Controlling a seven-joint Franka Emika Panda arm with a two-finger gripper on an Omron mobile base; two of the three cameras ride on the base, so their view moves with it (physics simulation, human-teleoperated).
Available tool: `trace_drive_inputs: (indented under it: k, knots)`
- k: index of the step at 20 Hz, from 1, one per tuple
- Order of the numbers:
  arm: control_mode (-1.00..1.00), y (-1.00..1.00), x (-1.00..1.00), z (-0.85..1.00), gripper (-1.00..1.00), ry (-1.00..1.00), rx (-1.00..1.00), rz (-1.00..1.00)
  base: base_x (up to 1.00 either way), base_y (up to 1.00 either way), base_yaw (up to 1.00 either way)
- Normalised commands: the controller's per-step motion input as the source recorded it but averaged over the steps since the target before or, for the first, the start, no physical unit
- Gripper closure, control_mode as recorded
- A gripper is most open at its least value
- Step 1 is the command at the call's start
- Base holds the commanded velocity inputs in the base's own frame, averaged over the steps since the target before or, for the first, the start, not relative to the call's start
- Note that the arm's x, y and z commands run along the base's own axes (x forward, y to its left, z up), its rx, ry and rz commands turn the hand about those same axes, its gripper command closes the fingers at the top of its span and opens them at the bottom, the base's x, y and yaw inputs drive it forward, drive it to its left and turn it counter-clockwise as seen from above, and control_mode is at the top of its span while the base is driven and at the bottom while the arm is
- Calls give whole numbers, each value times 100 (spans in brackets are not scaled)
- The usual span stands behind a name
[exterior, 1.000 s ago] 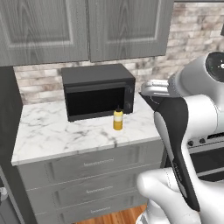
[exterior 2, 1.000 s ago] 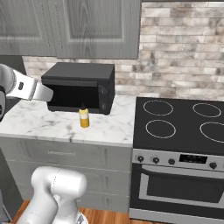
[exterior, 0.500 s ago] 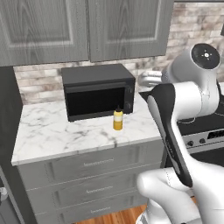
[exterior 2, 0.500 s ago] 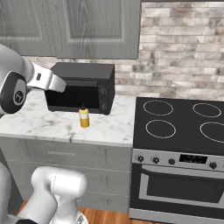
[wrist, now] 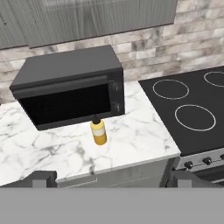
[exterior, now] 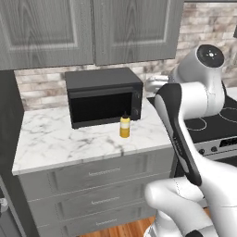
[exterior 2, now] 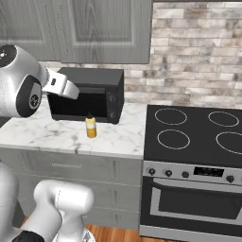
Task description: Place the mustard and mayonnaise from the counter to the top shelf of the fridge. If the existing items in the fridge are on the top shelf, move them to other shelves.
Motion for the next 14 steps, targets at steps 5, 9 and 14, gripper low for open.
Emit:
trace_drive_inputs:
  k: [5, 9, 14]
  knots:
    - [-100, 1, 28, -26, -100, 1, 0, 4, 0, 0, 0]
    - [-100, 4, 41, -40, -100, 0, 0, 2, 0, 0, 0]
    - [-100, 3, 32, -53, -100, 0, 0, 1, 0, 0, 0]
